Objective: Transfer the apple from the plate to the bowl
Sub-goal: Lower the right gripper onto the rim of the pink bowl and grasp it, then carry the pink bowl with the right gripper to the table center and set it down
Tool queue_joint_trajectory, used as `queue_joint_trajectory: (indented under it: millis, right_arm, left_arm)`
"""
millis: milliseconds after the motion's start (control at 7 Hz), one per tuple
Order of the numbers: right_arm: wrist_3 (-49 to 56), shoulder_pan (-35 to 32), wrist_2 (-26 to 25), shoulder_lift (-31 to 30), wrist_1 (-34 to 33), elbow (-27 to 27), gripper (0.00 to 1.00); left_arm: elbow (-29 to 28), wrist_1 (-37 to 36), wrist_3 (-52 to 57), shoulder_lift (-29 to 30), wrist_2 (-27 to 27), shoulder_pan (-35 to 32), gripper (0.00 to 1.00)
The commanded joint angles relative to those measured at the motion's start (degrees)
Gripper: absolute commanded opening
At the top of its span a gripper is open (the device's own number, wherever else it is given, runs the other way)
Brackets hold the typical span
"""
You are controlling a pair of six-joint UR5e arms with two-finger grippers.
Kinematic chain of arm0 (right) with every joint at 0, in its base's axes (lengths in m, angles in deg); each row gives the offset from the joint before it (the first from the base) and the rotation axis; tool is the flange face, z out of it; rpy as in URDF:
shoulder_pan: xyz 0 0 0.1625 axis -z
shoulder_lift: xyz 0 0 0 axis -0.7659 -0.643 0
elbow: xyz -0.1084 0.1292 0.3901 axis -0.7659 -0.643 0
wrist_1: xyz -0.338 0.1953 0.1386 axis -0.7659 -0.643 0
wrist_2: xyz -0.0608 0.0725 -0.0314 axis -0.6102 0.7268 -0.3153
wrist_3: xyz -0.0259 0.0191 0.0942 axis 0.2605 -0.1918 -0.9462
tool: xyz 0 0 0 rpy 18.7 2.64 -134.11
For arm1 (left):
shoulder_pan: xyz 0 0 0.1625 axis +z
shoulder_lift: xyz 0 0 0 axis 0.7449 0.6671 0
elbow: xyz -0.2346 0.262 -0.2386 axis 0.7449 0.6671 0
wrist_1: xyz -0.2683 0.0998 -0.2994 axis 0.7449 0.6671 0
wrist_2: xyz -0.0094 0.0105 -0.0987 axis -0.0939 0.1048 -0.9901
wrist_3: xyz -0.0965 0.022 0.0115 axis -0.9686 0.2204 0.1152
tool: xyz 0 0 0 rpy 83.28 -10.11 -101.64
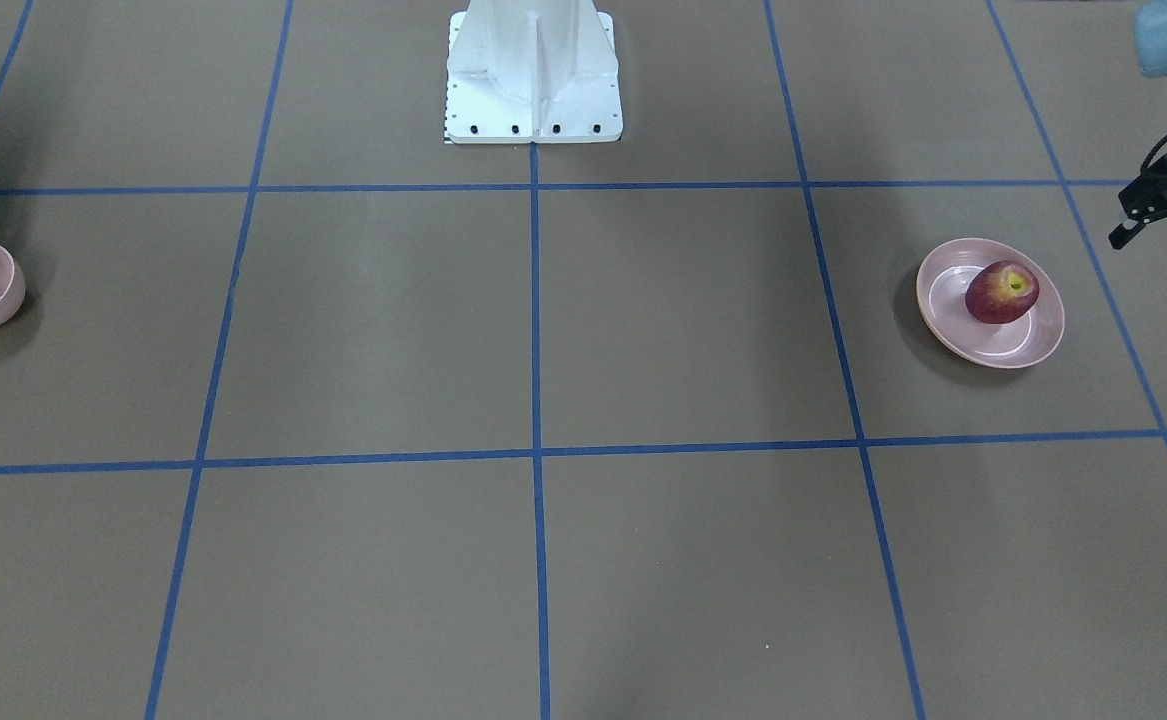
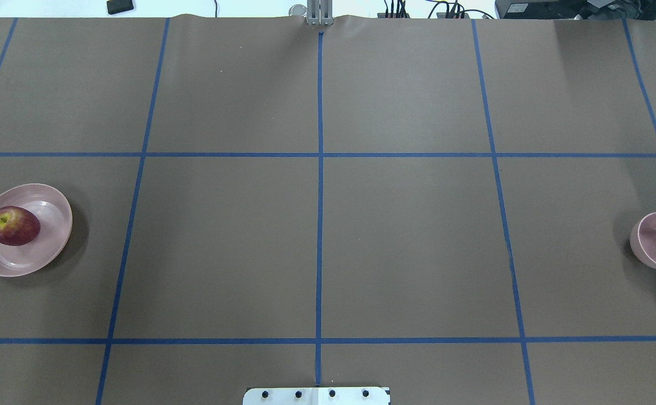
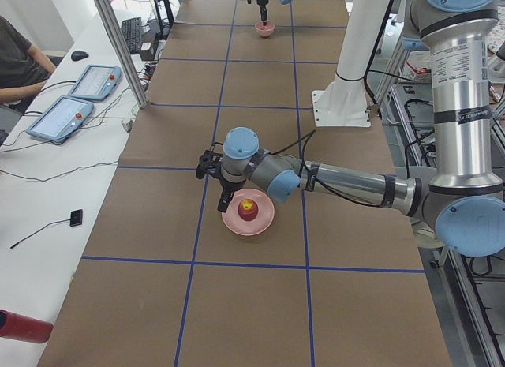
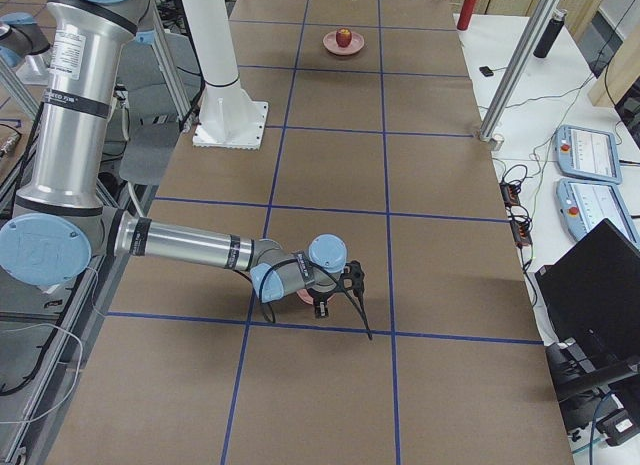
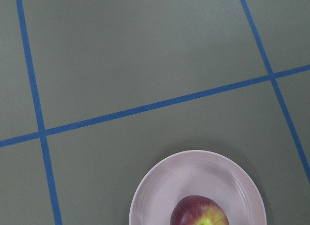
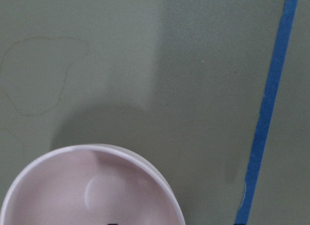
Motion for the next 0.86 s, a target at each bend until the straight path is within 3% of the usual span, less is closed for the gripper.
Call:
queue_joint_trajectory:
  millis: [0, 143, 429, 571, 714]
  right_arm:
    - [0.0, 0.02, 0.07, 0.04, 0.07, -0.01, 0.0]
    - [0.0, 0.02, 0.42, 0.04, 0.16, 0.25, 0.0]
    - [-8.01, -0.16, 4.18, 0.74, -0.54, 7.58, 0.0]
    - [-16.44, 0.54, 4.38, 4.31, -0.63, 9.63, 0.0]
    - [-24.0, 3.59, 3.94, 12.17, -2.46, 8.09, 0.0]
  left_arm:
    - [-0.06, 0.29, -0.75, -0.41, 0.21, -0.04, 0.98]
    - [0.21, 0.38, -0.84, -0.32, 0.13, -0.04, 0.98]
    - [0.21, 0.38, -0.93, 0.12, 0.04, -0.04, 0.98]
    - [0.3, 0.38, -0.84, 0.03, -0.31, -0.04, 0.98]
    - [0.3, -0.05, -0.93, -0.4, -1.27, -0.04, 0.98]
